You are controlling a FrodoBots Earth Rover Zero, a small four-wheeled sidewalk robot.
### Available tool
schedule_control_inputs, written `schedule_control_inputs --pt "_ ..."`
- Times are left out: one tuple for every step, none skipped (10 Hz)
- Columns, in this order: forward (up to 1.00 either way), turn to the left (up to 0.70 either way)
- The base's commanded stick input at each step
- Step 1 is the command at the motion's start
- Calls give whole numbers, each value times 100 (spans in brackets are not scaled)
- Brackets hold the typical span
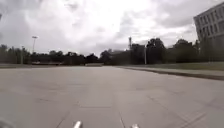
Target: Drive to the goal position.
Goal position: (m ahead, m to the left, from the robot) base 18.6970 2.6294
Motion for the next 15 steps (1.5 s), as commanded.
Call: schedule_control_inputs --pt "100 0" --pt "100 0" --pt "100 0" --pt "100 0" --pt "100 0" --pt "100 0" --pt "100 0" --pt "100 0" --pt "100 0" --pt "100 0" --pt "100 0" --pt "100 0" --pt "100 0" --pt "100 0" --pt "100 0"
